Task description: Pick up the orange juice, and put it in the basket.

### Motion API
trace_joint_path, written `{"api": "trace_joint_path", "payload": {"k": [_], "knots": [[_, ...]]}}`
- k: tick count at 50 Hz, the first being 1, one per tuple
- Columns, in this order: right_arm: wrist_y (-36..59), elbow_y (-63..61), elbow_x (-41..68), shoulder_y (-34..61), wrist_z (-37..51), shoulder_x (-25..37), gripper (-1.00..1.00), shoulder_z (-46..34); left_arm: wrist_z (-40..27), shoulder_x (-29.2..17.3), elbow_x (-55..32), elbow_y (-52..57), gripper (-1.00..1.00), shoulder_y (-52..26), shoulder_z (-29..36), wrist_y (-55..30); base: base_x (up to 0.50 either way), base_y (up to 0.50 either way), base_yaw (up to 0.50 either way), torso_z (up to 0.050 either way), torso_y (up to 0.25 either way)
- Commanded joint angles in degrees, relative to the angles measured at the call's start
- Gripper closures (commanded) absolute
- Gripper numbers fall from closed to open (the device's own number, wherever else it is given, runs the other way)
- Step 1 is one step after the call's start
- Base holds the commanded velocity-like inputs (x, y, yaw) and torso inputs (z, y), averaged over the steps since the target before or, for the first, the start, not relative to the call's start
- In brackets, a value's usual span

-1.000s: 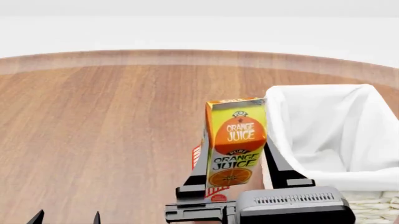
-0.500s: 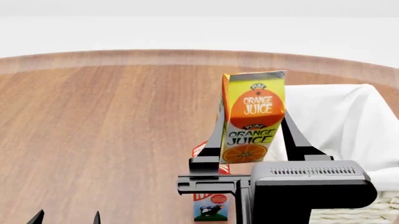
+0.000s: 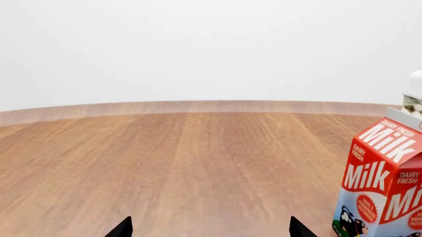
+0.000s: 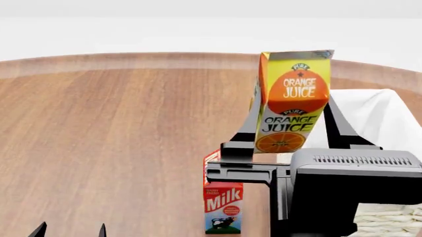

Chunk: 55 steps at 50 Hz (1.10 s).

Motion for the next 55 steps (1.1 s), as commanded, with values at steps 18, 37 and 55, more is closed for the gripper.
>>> {"api": "trace_joint_path", "payload": {"k": [18, 37, 55], "knots": [[0.1, 2.4, -1.3, 1.9, -0.1, 1.8, 1.0, 4.1, -0.3, -0.3, -0.3, 0.0, -1.0, -0.1, 0.4, 0.2, 0.0, 0.0, 0.0, 0.001, 0.001], [-2.4, 9.5, -1.6, 3.0, -0.7, 2.3, 1.0, 6.0, -0.6, -0.5, -0.5, -0.1, -1.0, -0.2, 0.7, 0.2, 0.0, 0.0, 0.0, 0.0, 0.001], [-2.5, 20.4, -1.8, 9.2, -1.3, 0.3, 1.0, 5.5, -0.8, -0.6, -0.6, -0.1, -1.0, -0.3, 0.9, 0.3, 0.0, 0.0, 0.0, 0.0, 0.001]]}}
